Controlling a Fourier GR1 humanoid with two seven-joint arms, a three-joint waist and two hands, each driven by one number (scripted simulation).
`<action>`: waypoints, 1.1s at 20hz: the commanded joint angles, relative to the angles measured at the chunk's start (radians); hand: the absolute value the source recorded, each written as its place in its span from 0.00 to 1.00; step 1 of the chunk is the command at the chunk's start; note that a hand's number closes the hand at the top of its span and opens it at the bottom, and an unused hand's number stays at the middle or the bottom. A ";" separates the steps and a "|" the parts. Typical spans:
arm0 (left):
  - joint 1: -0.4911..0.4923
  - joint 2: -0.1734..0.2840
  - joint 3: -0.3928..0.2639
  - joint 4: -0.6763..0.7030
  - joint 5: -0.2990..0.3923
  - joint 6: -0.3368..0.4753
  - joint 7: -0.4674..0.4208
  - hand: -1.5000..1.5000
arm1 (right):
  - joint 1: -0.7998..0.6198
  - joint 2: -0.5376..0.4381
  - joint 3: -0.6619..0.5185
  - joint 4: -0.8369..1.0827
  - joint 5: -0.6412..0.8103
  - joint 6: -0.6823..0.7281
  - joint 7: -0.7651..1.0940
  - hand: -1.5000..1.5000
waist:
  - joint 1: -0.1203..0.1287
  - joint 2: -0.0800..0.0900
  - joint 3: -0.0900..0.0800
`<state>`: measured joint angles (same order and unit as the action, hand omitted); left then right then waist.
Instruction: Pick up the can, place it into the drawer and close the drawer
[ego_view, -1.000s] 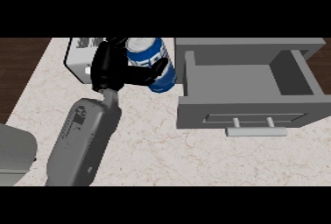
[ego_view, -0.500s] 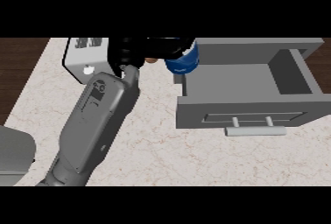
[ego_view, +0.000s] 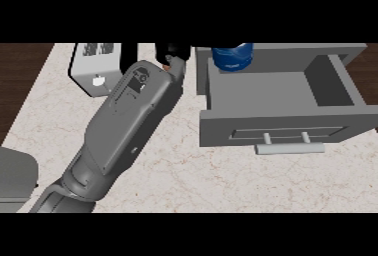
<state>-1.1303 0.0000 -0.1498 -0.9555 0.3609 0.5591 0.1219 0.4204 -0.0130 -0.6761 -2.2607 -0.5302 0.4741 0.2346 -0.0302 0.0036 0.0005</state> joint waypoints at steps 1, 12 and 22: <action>-0.099 0.000 -0.031 0.083 0.033 0.049 0.005 1.00 | 0.001 0.002 0.003 -0.038 -0.012 -0.012 0.041 0.00 | 0.001 -0.001 0.000; -0.215 0.000 -0.171 0.307 0.286 0.085 -0.162 1.00 | -0.053 0.012 0.071 -0.085 0.027 -0.060 0.082 0.00 | -0.041 0.011 0.000; -0.219 0.000 -0.272 0.420 0.416 0.093 -0.219 1.00 | -0.051 0.009 0.034 -0.015 0.020 -0.014 0.043 0.00 | -0.045 0.011 0.001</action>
<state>-1.3781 0.0000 -0.3822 -0.5640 0.7202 0.6538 -0.0607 0.3720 -0.0227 -0.6489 -2.2915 -0.5329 0.4479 0.2962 -0.0721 0.0135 0.0016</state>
